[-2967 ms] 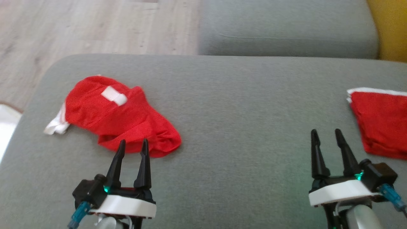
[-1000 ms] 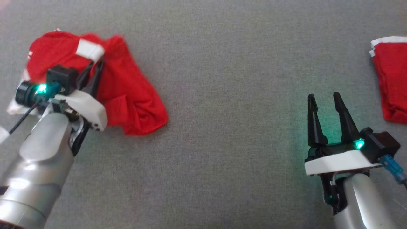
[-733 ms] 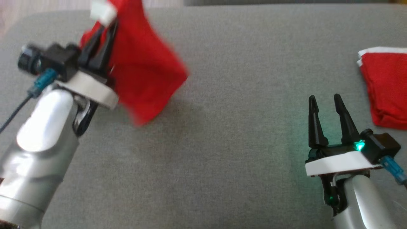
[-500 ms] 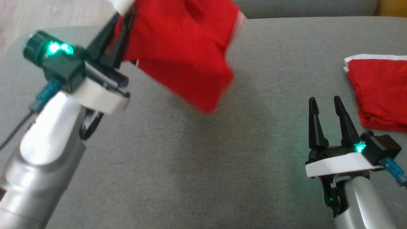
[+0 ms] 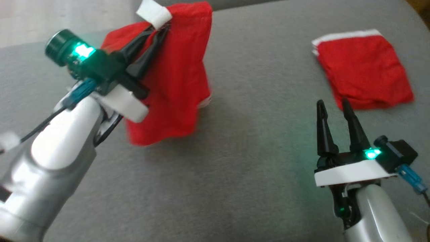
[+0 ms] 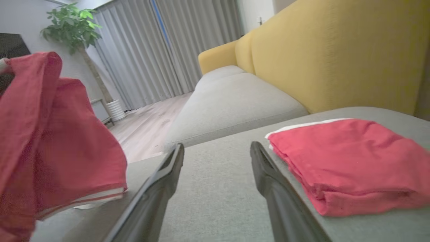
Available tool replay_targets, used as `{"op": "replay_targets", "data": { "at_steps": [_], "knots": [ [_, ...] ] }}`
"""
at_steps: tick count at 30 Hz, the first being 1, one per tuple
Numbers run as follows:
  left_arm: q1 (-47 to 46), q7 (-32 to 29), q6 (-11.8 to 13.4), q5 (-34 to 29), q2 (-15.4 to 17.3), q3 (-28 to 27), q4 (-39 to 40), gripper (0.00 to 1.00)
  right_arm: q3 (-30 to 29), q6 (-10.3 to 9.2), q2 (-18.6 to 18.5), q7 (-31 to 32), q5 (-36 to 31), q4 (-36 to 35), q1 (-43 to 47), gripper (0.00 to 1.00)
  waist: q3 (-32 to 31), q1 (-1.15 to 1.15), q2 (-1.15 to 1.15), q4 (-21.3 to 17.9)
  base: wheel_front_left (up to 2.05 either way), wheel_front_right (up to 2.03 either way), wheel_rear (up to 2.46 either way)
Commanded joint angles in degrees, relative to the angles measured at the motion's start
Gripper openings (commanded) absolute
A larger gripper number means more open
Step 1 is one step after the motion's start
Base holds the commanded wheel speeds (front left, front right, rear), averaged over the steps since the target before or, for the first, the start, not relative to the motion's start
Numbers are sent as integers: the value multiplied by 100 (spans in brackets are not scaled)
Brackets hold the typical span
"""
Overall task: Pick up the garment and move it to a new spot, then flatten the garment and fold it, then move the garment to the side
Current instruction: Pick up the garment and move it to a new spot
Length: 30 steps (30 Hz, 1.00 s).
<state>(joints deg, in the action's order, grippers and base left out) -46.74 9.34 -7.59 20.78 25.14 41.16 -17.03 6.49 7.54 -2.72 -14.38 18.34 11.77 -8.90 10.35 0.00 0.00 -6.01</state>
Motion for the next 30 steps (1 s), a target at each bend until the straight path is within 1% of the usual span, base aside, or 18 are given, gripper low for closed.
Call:
{"op": "replay_targets", "data": {
  "at_steps": [1, 3, 5, 8, 10, 13, 16, 17, 21, 25, 30],
  "knots": [
    [-487, -90, 12, 64, 126, -112, 23, 0, 197, -5, -16, -62, 67, -211, -248, 100, 229, 0, 0, -401, 0, 0, 0],
    [-630, -146, 11, 182, -36, 46, -179, 0, 247, -5, -16, -62, 113, -219, -309, 100, 299, 0, 0, -552, 0, 0, 0],
    [-787, -89, 11, 281, -240, 134, -443, 100, 275, -5, -16, -62, 147, -225, -357, 100, 353, 0, 0, -652, 0, 0, 0],
    [-968, 99, 19, 364, -509, 155, -902, 100, 288, -5, -16, -62, 171, -226, -394, 100, 373, 0, 0, -712, 0, 0, 0],
    [-1019, 309, 38, 411, -661, 97, -1253, 100, 266, -5, -16, -62, 152, -232, -393, 100, 350, 0, 0, -672, 0, 0, 0],
    [-910, 468, 65, 466, -690, -9, -1403, 100, 227, -5, -16, -62, 73, -227, -359, 100, 279, 0, 0, -511, 0, 0, 0],
    [-661, 544, 141, 518, -632, -204, -1360, 100, 162, -5, -16, -62, -19, -214, -295, 100, 184, 0, 0, -260, 0, 0, 0],
    [-661, 544, 141, 518, -632, -204, -1360, 100, 162, -5, -16, -62, -19, -214, -295, 100, 184, 0, 0, -260, 0, 0, 0],
    [-88, 562, 250, 517, -573, -570, -890, 100, 41, -5, -16, -62, -181, -163, -146, 100, 20, 0, 0, 172, 0, 0, 0],
    [793, 564, 353, 417, -546, -951, -322, 100, -51, -5, -16, -62, -304, -89, -11, 100, -157, 0, 0, 556, 0, 0, 0],
    [2026, 564, 487, 322, -741, -1462, 225, 100, -90, -5, -16, -62, -357, 21, 165, 100, -407, 0, 0, 935, 0, 0, 0]
  ]
}}
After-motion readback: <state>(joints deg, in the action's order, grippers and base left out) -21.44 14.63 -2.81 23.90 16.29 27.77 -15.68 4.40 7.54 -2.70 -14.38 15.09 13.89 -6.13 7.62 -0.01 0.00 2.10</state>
